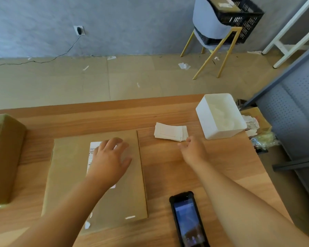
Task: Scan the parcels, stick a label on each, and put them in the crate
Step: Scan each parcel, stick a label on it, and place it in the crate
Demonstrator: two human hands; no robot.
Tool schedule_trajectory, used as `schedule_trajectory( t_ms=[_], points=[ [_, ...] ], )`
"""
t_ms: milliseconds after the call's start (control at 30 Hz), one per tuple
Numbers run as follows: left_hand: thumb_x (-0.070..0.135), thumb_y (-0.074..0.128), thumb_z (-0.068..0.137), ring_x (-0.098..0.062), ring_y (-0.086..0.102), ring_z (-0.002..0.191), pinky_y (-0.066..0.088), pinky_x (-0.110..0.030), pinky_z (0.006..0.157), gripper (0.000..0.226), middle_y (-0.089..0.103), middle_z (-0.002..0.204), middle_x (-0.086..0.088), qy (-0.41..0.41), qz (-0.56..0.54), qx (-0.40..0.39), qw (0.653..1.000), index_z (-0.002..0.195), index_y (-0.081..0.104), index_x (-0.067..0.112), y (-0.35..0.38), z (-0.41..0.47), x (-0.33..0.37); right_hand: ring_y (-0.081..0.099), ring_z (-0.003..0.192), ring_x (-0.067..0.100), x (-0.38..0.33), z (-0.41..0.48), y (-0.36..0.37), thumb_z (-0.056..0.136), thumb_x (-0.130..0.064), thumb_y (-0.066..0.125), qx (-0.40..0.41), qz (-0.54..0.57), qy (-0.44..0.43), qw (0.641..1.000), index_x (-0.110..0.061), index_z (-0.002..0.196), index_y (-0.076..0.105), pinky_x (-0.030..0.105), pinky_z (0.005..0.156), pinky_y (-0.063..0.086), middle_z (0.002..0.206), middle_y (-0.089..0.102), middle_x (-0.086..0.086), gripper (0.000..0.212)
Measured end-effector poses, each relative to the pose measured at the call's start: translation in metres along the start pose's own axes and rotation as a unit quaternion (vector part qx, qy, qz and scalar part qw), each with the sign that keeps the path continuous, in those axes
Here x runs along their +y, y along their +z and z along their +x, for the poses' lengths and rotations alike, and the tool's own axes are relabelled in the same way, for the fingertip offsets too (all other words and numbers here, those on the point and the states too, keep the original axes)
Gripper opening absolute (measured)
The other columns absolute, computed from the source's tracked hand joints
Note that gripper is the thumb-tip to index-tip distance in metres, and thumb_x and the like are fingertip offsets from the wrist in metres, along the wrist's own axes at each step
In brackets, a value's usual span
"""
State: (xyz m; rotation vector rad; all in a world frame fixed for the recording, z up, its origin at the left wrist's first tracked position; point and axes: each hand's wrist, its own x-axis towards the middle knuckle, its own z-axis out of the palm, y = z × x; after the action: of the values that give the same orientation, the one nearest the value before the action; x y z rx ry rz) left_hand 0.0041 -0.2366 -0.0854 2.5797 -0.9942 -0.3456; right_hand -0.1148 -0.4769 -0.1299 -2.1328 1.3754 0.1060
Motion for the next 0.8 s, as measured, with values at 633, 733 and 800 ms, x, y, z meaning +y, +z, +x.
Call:
schedule_trajectory(
  t_ms=[633,733,800],
  points=[
    [0.048,0.043,0.079,-0.038,0.056,0.094,0.044,-0.050,0.081,0.048,0.063,0.103,-0.006,-0.046,0.005,0.060,0.997,0.094,0.071,0.012,0.019,0.008,0.011,0.060,0.083,0.022,0.002,0.064,0.007,0.087,-0.019,0.064,0.034,0.077,0.027,0.996,-0.016,0.089,0.057,0.029,0.071,0.044,0.092,0.066,0.002,0.008],
    [0.043,0.056,0.079,-0.039,0.056,0.099,0.046,-0.051,0.085,0.041,0.064,0.106,-0.008,-0.041,-0.002,0.044,0.998,0.099,0.072,0.011,0.016,0.008,0.010,0.054,0.078,0.020,0.003,0.057,0.000,0.090,-0.020,0.059,0.039,0.060,0.024,0.997,-0.019,0.089,0.052,0.028,0.067,0.039,0.086,0.058,-0.003,0.008],
    [0.027,0.074,0.077,-0.041,0.055,0.104,0.045,-0.050,0.090,0.031,0.064,0.110,-0.009,-0.036,-0.022,0.037,0.998,0.102,0.071,0.009,0.015,0.007,0.009,0.050,0.075,0.018,0.002,0.050,-0.005,0.091,-0.023,0.058,0.049,0.054,0.021,0.997,-0.020,0.089,0.050,0.027,0.064,0.037,0.081,0.052,-0.006,0.009]
  ],
)
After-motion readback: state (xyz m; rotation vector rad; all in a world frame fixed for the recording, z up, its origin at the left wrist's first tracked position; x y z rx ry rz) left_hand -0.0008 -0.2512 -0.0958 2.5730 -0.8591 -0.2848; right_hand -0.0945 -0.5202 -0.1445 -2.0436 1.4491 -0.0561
